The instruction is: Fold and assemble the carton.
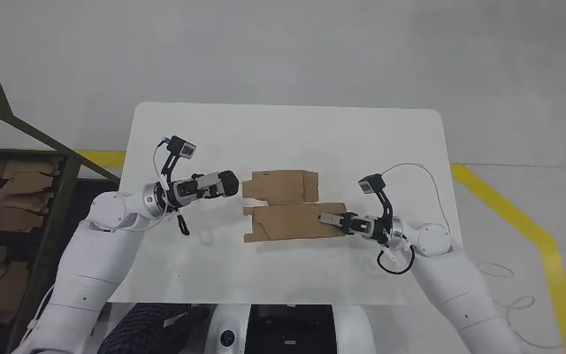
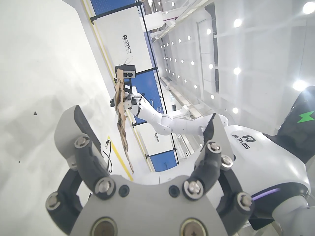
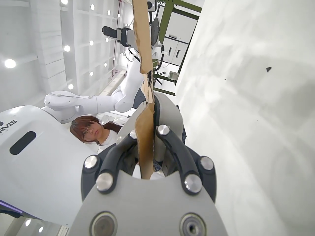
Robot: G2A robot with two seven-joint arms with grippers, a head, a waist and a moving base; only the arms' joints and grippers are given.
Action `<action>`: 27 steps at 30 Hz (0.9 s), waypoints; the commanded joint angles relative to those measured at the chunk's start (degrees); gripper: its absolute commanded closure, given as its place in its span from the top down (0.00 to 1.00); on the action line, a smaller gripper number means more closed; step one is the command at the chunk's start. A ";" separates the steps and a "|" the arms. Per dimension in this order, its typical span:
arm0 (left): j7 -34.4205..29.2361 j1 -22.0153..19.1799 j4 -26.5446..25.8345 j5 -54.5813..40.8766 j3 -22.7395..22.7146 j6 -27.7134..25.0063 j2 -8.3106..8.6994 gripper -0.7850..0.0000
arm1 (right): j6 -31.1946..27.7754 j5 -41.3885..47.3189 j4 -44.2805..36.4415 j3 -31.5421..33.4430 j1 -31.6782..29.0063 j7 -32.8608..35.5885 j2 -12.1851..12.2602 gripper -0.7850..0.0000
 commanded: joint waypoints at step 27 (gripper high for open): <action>-0.50 0.55 -3.28 0.85 1.50 3.20 -0.50 1.00 | -0.99 -0.08 4.02 -2.90 2.00 -2.25 -0.24 0.00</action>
